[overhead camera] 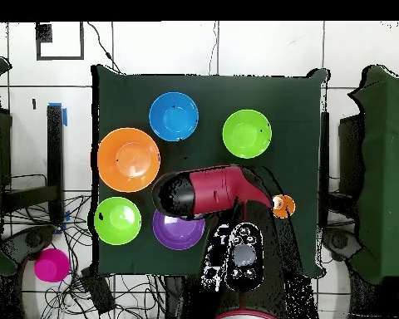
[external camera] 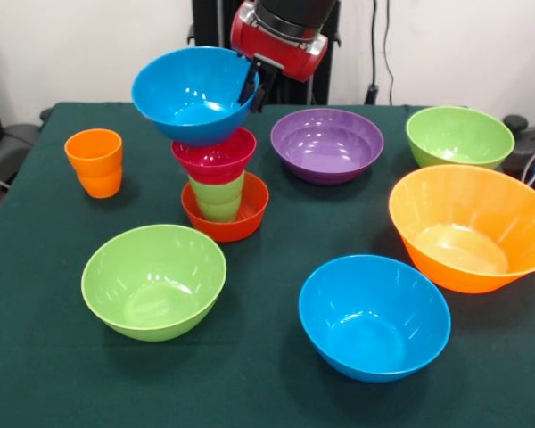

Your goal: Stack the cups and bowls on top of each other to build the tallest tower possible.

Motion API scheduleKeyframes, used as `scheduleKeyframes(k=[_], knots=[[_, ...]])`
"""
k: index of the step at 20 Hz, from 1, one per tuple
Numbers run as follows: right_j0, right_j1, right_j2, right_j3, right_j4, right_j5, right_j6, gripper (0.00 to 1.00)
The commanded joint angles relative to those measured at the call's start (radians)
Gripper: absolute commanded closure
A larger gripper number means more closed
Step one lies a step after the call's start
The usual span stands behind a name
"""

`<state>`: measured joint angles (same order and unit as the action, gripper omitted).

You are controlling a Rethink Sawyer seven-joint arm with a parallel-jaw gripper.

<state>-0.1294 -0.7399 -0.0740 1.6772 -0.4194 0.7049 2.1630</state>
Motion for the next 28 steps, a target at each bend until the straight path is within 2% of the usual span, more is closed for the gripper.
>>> scheduleKeyframes(k=[1,28], knots=[[0.023,0.018,0.024,-0.016,0.02,-0.065,0.126,1.0],[0.04,0.072,0.007,-0.035,0.063,-0.149,0.138,1.0]])
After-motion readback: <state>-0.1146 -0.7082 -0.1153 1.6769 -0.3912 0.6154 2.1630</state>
